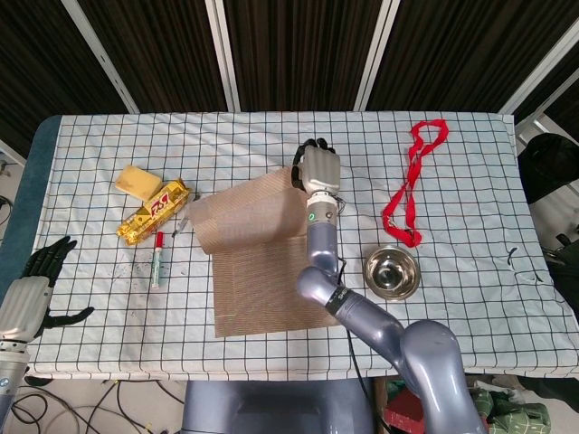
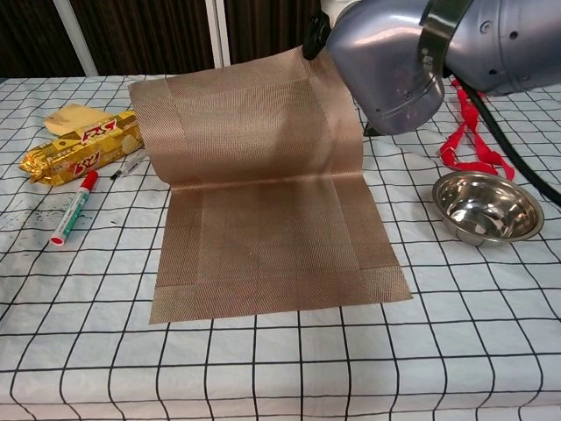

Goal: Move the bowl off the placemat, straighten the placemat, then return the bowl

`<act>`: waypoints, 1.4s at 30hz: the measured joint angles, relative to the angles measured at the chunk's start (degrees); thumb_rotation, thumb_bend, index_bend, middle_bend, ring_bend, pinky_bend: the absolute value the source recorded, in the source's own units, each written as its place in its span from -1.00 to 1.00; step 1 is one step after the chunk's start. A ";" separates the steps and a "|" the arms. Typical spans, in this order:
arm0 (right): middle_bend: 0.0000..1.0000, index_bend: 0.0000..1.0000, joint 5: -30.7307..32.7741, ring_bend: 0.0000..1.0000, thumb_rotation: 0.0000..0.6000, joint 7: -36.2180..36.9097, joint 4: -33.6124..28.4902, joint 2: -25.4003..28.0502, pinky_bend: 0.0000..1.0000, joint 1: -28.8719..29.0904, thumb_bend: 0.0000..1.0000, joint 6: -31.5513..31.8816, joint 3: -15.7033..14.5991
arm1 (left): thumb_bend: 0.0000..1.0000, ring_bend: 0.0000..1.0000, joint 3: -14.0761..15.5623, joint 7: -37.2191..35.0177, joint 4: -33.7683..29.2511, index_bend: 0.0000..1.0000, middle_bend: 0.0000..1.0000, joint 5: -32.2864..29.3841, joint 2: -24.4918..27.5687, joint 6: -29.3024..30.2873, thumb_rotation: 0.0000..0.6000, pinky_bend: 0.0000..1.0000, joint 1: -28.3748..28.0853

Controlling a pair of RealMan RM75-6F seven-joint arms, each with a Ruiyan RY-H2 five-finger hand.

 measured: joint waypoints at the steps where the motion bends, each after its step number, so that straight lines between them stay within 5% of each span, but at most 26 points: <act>1: -0.72 -0.13 0.33 -0.88 1.00 -0.03 1.58 -0.50 -0.61 0.53 -0.26 -1.08 0.07 | -0.97 -1.00 0.02 0.09 -0.02 -1.00 -1.00 -0.03 -0.01 -0.07 1.00 -1.00 -0.01; 7: -1.00 -0.97 1.88 -1.00 1.00 -2.21 4.64 -1.60 -0.64 1.21 -0.81 -4.95 -0.23 | -0.97 -1.00 0.07 0.73 -0.13 -1.00 -1.00 -0.25 -0.16 -0.22 1.00 -1.00 -0.02; 18: -1.00 -1.00 0.71 -1.00 1.00 -3.97 -3.40 1.36 -0.64 -1.26 -0.90 -3.15 -1.89 | -0.97 -1.00 0.21 2.05 0.18 -1.00 -1.00 0.11 -0.77 0.33 1.00 -1.00 0.12; 24: -1.00 -1.00 -0.86 -1.00 1.00 -4.22 -16.43 6.07 -0.64 -6.10 -0.90 1.30 -3.62 | -0.97 -1.00 0.25 2.64 0.56 -1.00 -1.00 0.59 -1.08 0.96 1.00 -1.00 0.29; 30: -1.00 -1.00 -4.29 -1.00 1.00 -5.14 -36.20 14.93 -0.64 -15.01 -0.90 7.28 -8.17 | -0.97 -1.00 0.60 3.62 1.03 -1.00 -1.00 1.35 -1.33 1.30 1.00 -1.00 0.41; 37: -1.00 -1.00 -14.63 -1.00 1.00 -3.03 -60.79 31.03 -0.64 -31.06 -0.83 16.39 -17.45 | -0.97 -1.00 1.11 4.91 1.60 -1.00 -1.00 2.47 -1.84 1.81 1.00 -1.00 0.56; 42: -1.00 -1.00 -27.85 -1.00 1.00 1.85 -67.19 38.58 -0.64 -40.05 -0.82 23.15 -24.89 | -0.97 -1.00 1.28 5.82 2.01 -1.00 -1.00 2.90 -2.36 1.99 1.00 -1.00 0.57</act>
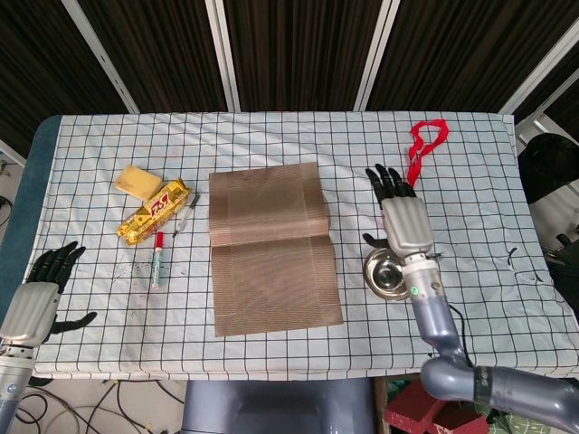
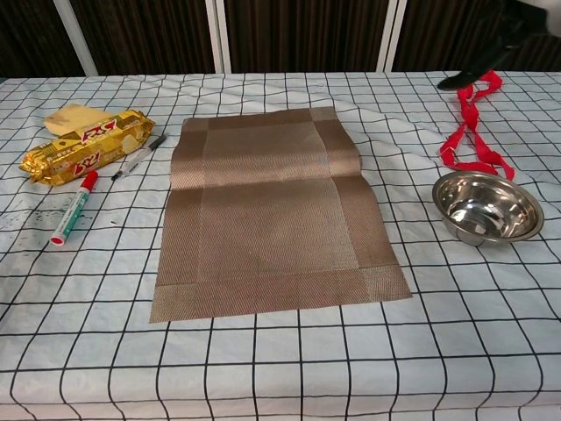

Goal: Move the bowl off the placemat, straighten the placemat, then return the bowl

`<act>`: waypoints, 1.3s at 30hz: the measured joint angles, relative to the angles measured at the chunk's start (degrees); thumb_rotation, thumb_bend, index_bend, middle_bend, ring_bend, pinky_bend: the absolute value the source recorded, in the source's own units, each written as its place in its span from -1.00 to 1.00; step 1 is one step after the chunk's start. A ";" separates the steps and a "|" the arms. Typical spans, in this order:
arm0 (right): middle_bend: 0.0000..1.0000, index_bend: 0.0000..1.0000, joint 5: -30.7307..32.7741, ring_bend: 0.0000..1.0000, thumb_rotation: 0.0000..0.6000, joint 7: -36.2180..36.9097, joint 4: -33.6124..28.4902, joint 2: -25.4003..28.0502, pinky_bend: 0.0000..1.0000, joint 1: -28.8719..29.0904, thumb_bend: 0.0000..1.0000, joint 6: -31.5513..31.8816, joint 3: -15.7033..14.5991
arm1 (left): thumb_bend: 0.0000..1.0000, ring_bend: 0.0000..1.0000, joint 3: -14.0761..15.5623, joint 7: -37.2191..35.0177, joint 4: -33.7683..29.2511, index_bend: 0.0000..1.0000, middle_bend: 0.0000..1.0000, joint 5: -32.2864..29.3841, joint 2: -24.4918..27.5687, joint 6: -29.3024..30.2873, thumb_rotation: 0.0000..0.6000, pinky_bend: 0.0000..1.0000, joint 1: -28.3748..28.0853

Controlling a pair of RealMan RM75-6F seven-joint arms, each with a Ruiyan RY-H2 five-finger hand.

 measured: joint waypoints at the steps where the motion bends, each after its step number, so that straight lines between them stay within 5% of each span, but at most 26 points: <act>1: -1.00 -1.00 -3.45 -1.00 1.00 1.46 -0.77 1.55 -0.64 -2.42 -0.82 2.09 -2.07 | -0.97 -1.00 0.03 0.27 0.08 -1.00 -1.00 0.10 -0.13 0.04 1.00 -1.00 0.00; 7: -1.00 -1.00 -14.68 -1.00 1.00 10.66 -2.61 8.89 -0.64 -13.89 -0.82 10.84 -11.95 | -0.97 -1.00 0.17 2.26 0.39 -1.00 -1.00 0.50 -0.92 0.36 1.00 -1.00 0.02; 13: -1.00 -1.00 -20.20 -1.00 1.00 15.98 0.94 11.95 -0.64 -20.31 -0.82 15.70 -17.13 | -0.97 -1.00 0.23 5.92 0.18 -1.00 -1.00 1.29 -1.61 1.03 1.00 -1.00 0.02; 27: -1.00 -1.00 -24.52 -1.00 1.00 27.40 11.37 10.68 -0.64 -21.75 -0.77 14.50 -16.12 | -0.90 -1.00 -0.54 24.32 -8.94 -0.89 -1.00 3.61 -2.36 -4.18 1.00 -1.00 -4.66; 39: -1.00 -1.00 -24.96 -1.00 1.00 30.98 12.61 10.23 -0.64 -22.36 -0.76 11.95 -14.16 | -0.76 -1.00 -2.49 42.40 -9.81 -0.60 -1.00 -4.12 -13.75 -17.71 1.00 -1.00 -13.84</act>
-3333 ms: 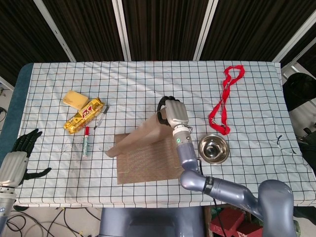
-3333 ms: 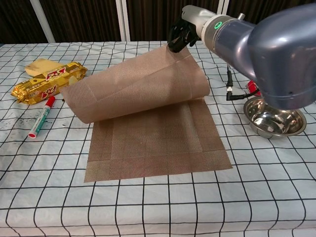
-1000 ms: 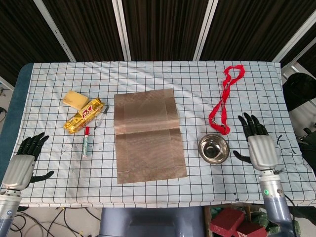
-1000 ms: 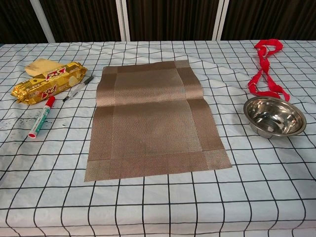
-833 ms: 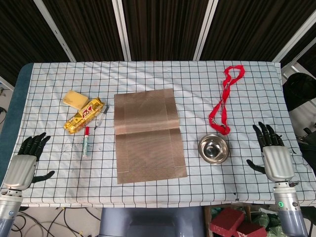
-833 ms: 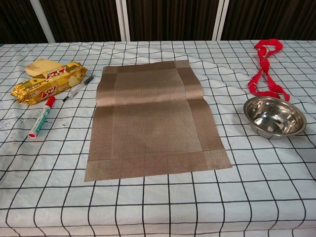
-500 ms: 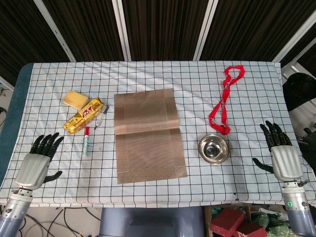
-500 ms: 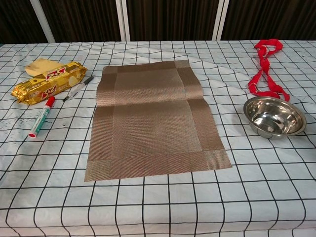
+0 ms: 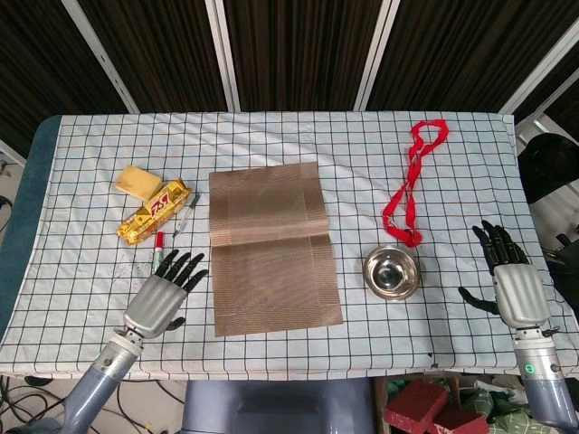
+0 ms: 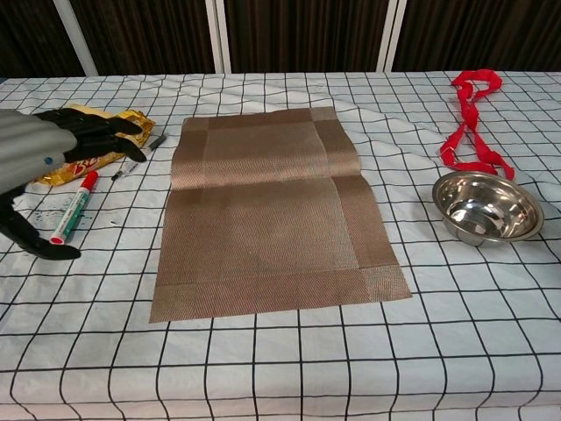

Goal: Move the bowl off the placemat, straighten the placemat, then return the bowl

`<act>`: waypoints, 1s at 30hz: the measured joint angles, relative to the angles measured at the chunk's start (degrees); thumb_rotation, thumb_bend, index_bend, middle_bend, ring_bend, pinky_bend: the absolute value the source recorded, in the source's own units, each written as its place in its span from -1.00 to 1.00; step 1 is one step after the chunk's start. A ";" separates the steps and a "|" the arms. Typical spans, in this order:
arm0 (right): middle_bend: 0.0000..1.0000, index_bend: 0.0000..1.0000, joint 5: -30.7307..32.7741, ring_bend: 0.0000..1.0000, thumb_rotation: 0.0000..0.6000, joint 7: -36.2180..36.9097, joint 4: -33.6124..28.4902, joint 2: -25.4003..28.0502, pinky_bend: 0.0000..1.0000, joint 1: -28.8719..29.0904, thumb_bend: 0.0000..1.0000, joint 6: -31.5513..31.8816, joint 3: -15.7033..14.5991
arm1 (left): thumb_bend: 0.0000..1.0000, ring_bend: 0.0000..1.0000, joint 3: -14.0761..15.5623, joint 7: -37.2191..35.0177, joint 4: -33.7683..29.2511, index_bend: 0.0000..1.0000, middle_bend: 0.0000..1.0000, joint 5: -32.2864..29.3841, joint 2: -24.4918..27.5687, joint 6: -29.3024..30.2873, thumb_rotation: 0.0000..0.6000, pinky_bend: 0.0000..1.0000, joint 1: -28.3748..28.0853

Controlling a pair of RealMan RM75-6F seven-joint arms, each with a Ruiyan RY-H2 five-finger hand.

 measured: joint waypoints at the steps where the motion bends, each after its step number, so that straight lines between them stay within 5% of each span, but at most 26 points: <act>1: -1.00 -1.00 0.02 -1.00 1.00 0.24 0.03 -0.02 -0.64 -0.04 -0.76 -0.24 0.11 | -0.76 -1.00 -0.10 1.39 0.51 -0.59 -1.00 -0.94 -1.31 -0.73 1.00 -1.00 -0.69; 10: -1.00 -1.00 -0.19 -1.00 1.00 1.13 0.07 -0.11 -0.64 -0.49 -0.76 -1.22 1.04 | -0.86 -1.00 0.92 6.29 4.66 -0.60 -1.00 -5.55 -7.98 -4.07 1.00 -1.00 -4.12; 30: -1.00 -1.00 -0.04 -1.00 1.00 1.44 -0.55 0.07 -0.64 -1.13 -0.76 -2.95 2.21 | -0.90 -1.00 3.95 6.46 8.58 -0.68 -1.00 -5.59 -11.48 -3.11 1.00 -1.00 -5.39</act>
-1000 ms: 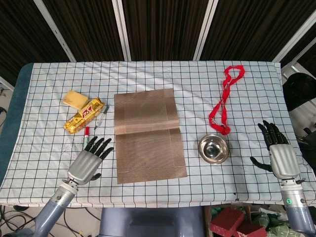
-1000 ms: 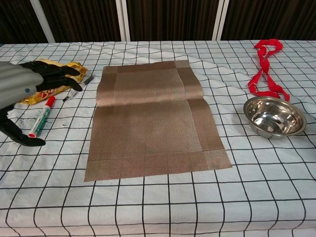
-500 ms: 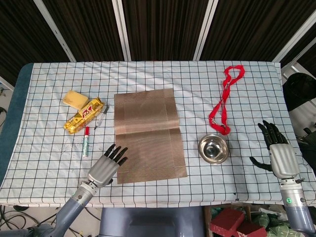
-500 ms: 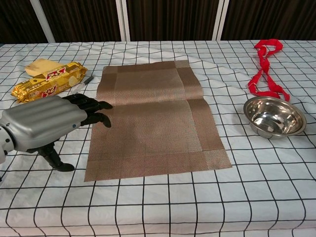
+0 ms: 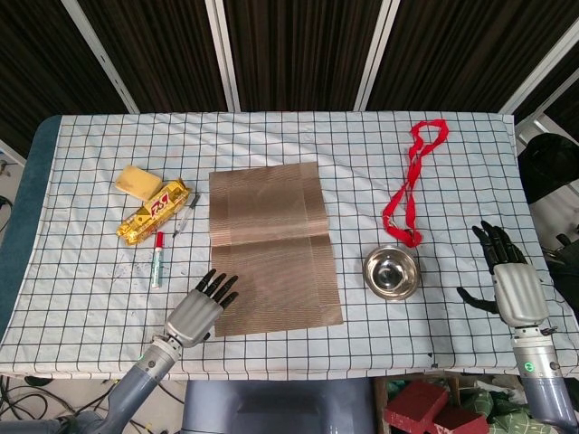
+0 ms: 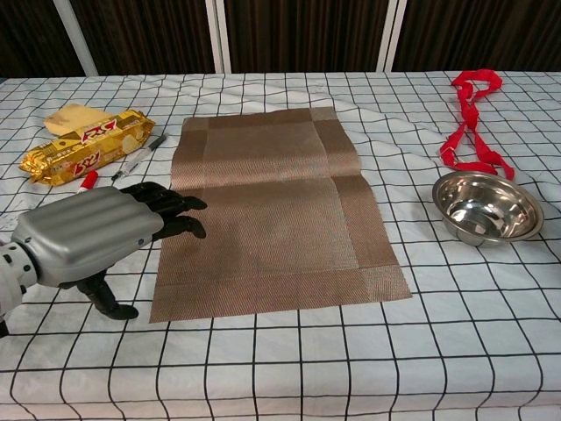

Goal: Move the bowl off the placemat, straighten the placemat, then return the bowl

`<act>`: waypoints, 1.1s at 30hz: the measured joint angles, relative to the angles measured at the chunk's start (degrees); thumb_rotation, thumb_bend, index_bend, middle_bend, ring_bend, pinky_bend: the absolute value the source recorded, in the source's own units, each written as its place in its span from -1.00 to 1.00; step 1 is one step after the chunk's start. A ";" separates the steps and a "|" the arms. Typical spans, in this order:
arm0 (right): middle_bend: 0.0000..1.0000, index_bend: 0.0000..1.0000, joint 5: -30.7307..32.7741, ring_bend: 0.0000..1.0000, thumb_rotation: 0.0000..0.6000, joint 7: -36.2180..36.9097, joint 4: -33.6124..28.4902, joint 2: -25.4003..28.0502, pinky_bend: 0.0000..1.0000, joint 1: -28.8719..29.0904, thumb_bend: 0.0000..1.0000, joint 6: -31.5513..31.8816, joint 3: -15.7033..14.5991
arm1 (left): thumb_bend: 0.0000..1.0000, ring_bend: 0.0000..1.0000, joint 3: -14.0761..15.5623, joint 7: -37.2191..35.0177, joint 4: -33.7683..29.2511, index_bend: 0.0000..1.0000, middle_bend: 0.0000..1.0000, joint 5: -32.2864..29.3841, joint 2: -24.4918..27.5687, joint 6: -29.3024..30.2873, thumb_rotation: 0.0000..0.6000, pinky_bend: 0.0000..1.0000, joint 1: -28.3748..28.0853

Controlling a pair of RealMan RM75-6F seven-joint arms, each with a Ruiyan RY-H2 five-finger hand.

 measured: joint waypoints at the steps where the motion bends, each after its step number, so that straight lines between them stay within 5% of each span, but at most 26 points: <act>1: -1.00 -1.00 -0.03 -1.00 1.00 -0.07 -0.02 0.01 -0.64 -0.04 -0.76 -0.10 0.05 | -0.90 -1.00 0.17 -0.31 0.44 -0.68 -1.00 0.24 -0.25 0.16 1.00 -1.00 -0.02; 13: -1.00 -1.00 -0.20 -1.00 1.00 0.06 -0.32 0.02 -0.64 -0.40 -0.76 -0.62 0.63 | -0.90 -1.00 1.26 -1.44 3.87 -0.68 -1.00 0.97 -2.80 0.55 1.00 -1.00 -0.47; 24: -1.00 -1.00 -0.23 -1.00 1.00 0.39 -0.55 0.13 -0.64 -0.60 -0.75 -1.17 0.98 | -0.51 -1.00 1.53 -4.22 5.26 -0.38 -0.84 2.64 -4.72 1.99 1.00 -1.00 -0.41; 33: -1.00 -1.00 -0.30 -1.00 1.00 0.51 -0.86 0.23 -0.64 -0.77 -0.73 -1.54 1.15 | -0.48 -1.00 1.79 -7.69 7.27 -0.31 -0.80 5.13 -5.89 3.18 1.00 -1.00 -0.43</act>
